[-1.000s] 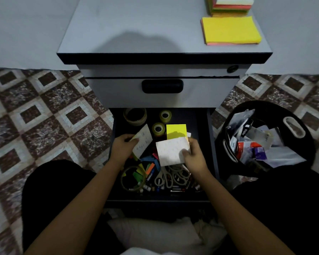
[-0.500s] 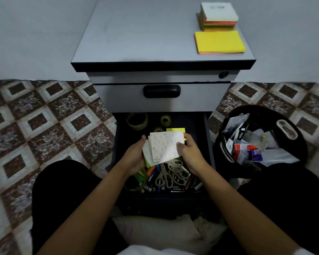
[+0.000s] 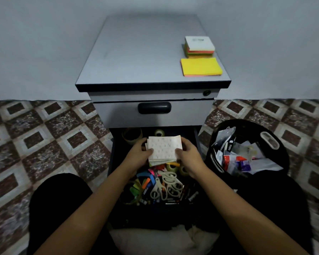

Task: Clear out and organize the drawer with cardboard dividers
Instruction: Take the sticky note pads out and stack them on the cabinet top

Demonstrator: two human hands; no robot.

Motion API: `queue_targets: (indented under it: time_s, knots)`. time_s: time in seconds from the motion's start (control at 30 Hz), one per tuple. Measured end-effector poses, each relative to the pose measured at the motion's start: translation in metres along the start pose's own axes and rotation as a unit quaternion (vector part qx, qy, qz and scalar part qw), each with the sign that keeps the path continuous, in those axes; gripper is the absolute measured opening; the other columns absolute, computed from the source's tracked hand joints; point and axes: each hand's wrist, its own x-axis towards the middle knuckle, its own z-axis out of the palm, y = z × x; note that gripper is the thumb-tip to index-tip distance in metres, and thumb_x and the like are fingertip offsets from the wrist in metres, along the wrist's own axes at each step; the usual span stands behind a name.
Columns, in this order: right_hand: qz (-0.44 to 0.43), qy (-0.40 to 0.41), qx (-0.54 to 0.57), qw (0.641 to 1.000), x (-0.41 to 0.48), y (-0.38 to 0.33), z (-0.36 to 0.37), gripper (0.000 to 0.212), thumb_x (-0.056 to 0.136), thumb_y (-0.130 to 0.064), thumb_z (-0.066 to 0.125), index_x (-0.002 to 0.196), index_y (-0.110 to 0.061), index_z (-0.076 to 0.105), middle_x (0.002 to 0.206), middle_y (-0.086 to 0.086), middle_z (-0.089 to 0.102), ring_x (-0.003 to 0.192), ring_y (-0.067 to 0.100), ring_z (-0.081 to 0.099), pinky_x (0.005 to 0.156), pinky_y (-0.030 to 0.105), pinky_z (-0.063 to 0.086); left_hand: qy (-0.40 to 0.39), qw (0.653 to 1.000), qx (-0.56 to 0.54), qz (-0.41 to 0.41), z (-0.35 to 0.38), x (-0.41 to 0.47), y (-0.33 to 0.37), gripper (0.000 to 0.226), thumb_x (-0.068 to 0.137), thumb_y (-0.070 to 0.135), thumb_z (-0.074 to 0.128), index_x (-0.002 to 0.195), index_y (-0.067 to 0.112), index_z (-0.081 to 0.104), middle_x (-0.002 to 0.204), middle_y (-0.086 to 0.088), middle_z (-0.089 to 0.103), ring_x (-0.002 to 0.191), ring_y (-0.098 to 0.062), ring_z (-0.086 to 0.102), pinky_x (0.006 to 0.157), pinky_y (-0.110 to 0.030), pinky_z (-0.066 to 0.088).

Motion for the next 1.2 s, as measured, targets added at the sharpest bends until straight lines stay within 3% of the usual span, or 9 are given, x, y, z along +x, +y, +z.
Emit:
queue_targets:
  time_s: [0.1,0.2,0.3,0.37,0.5,0.6,0.87,1.07,1.2]
  knots:
    - [-0.060,0.007,-0.015,0.998,-0.008,-0.034,-0.018,0.052,0.089,0.006,0.045,0.137,-0.014,0.044,0.120,0.010,0.060,0.100,0.025,0.061,0.085,0.043,0.054,0.002,0.997,0.045,0.070,-0.004,-0.004,0.032,0.055,0.091,0.003,0.055,0.141,0.017,0.037,0.107,-0.007,0.060,0.102,-0.024,0.060,0.094,-0.047,0.050]
    - [-0.110,0.018,-0.041,0.993,-0.015,-0.070,-0.039,0.050,0.090,0.004,0.050,0.136,-0.013,0.045,0.096,0.009,0.061,0.080,0.019,0.058,0.067,0.027,0.049,-0.012,0.992,0.026,0.125,-0.007,-0.009,0.067,0.050,0.089,-0.002,0.056,0.135,0.014,0.044,0.116,-0.012,0.060,0.100,-0.022,0.060,0.089,-0.041,0.052]
    - [-0.141,0.024,-0.055,0.988,-0.022,-0.108,-0.061,0.051,0.090,0.001,0.053,0.137,-0.017,0.045,0.074,0.001,0.057,0.068,0.015,0.054,0.067,0.032,0.045,-0.031,0.986,0.007,0.163,-0.006,-0.011,0.109,0.050,0.089,-0.007,0.053,0.136,0.008,0.044,0.096,-0.011,0.062,0.082,-0.017,0.060,0.074,-0.034,0.052]
    - [-0.172,0.039,-0.073,0.982,-0.026,-0.133,-0.074,0.050,0.089,0.000,0.054,0.136,-0.017,0.047,0.085,0.004,0.062,0.077,0.020,0.059,0.072,0.036,0.050,-0.029,0.980,0.021,0.194,-0.003,-0.013,0.139,0.048,0.089,-0.008,0.052,0.135,0.006,0.043,0.078,-0.004,0.056,0.071,-0.014,0.057,0.063,-0.030,0.052]
    - [-0.195,0.075,-0.085,0.974,-0.018,-0.178,-0.094,0.049,0.088,0.001,0.055,0.135,-0.012,0.048,0.106,0.014,0.064,0.091,0.027,0.063,0.075,0.036,0.055,-0.010,0.974,0.043,0.224,0.007,-0.014,0.196,0.050,0.090,-0.003,0.054,0.136,0.013,0.042,0.084,-0.003,0.059,0.071,-0.012,0.060,0.053,-0.016,0.054]
    - [-0.191,0.115,-0.105,0.969,-0.001,-0.203,-0.105,0.053,0.086,-0.001,0.060,0.136,-0.010,0.046,0.111,0.014,0.063,0.099,0.031,0.063,0.088,0.046,0.053,0.029,0.967,0.093,0.236,0.015,-0.002,0.226,0.055,0.087,0.002,0.059,0.137,0.015,0.040,0.091,-0.006,0.059,0.082,-0.020,0.061,0.069,-0.027,0.054]
    - [-0.199,0.173,-0.267,0.927,0.040,-0.228,-0.114,0.037,0.085,-0.001,0.057,0.122,0.002,0.056,0.117,0.019,0.062,0.107,0.034,0.057,0.093,0.042,0.048,0.058,0.942,0.229,0.240,0.033,0.040,0.256,0.066,0.082,0.003,0.059,0.142,0.015,0.036,0.130,-0.015,0.054,0.114,-0.030,0.054,0.095,-0.039,0.049]
    - [-0.162,0.150,-0.367,0.904,0.056,-0.218,-0.122,0.034,0.087,-0.008,0.058,0.119,0.002,0.059,0.120,0.017,0.061,0.109,0.030,0.056,0.083,0.030,0.045,0.006,0.891,0.382,0.246,0.031,0.055,0.250,0.050,0.090,0.016,0.055,0.138,0.010,0.044,0.137,-0.010,0.051,0.120,-0.025,0.051,0.088,-0.024,0.037]
    - [-0.188,0.111,-0.342,0.914,0.053,-0.215,-0.132,0.051,0.088,-0.022,0.063,0.135,-0.007,0.047,0.131,0.015,0.055,0.114,0.026,0.055,0.093,0.034,0.045,-0.018,0.883,0.398,0.249,0.021,0.057,0.250,0.058,0.091,0.033,0.059,0.141,0.011,0.039,0.140,-0.010,0.048,0.123,-0.023,0.048,0.086,-0.022,0.033]
